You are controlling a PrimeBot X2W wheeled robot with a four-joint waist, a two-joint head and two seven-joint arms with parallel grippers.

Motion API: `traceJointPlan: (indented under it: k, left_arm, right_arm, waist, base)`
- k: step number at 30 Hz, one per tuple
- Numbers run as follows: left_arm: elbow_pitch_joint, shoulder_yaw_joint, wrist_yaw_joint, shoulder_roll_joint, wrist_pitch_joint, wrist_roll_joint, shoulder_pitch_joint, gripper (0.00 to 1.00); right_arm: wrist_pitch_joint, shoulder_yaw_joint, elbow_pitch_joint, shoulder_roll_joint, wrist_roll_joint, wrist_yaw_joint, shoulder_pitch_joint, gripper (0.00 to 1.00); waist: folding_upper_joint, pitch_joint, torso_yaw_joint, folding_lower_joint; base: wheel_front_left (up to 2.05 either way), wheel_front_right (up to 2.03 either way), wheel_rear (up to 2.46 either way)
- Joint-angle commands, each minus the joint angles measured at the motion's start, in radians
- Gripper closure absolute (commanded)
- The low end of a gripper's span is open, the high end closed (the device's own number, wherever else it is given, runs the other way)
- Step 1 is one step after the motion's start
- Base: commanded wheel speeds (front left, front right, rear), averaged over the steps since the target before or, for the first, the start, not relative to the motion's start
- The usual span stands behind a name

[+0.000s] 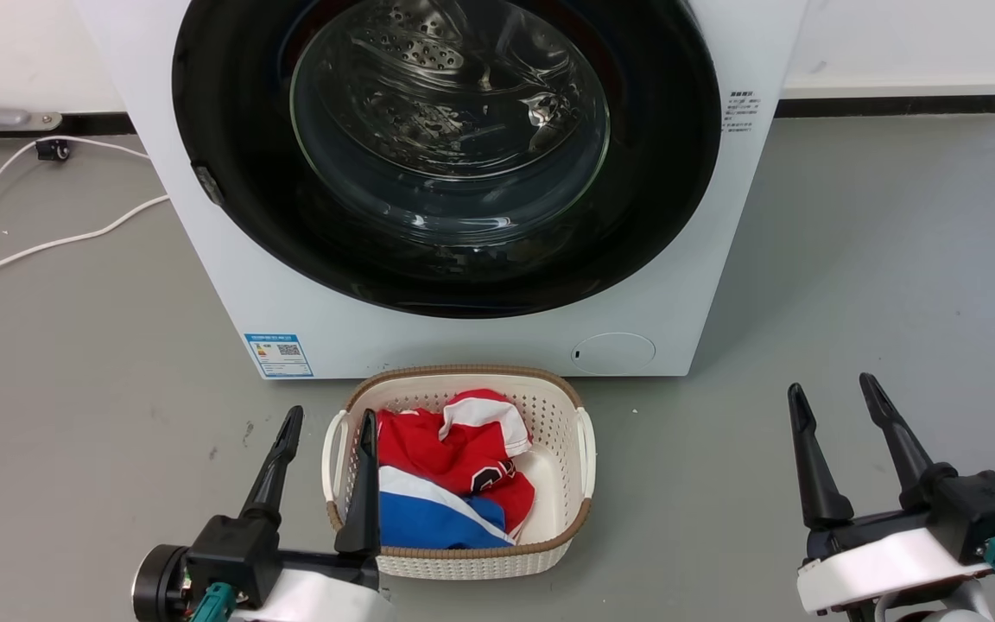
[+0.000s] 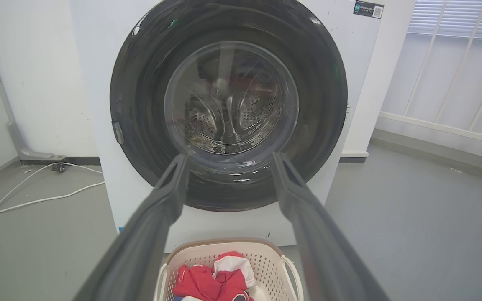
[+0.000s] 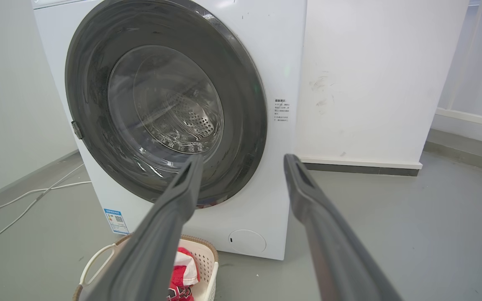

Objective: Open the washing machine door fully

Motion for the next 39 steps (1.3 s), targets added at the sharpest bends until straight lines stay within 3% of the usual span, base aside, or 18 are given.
traceJointPlan:
  k: [1, 10, 22, 39]
  left_arm:
    - [-0.011, 0.02, -0.018, -0.01, -0.009, 0.022, 0.012, 0.0]
    - [0.017, 0.093, -0.124, -0.061, -0.027, 0.116, 0.038, 0.0]
    - [0.031, 0.105, -0.155, -0.087, -0.046, 0.214, 0.052, 0.0]
    - [0.044, 0.128, -0.187, -0.103, -0.045, 0.206, 0.041, 0.0]
  right_arm:
    - [-0.011, -0.001, -0.009, 0.0, -0.013, 0.0, 0.011, 0.0]
    - [-0.026, -0.004, 0.017, 0.0, 0.028, 0.0, 0.017, 0.0]
    - [-0.046, -0.001, 0.031, 0.0, -0.04, 0.0, 0.018, 0.0]
    - [-0.046, -0.004, 0.033, 0.0, -0.004, 0.0, 0.004, 0.0]
  waist:
    - [-0.0001, 0.001, 0.0, 0.0]
    - [-0.0001, 0.005, -0.004, 0.0]
    - [-0.0001, 0.016, -0.009, 0.0]
    - [-0.0001, 0.033, -0.008, 0.0]
  base:
    - [0.0, 0.0, 0.0]
    - [0.0, 0.0, 0.0]
    - [0.0, 0.0, 0.0]
    - [0.0, 0.0, 0.0]
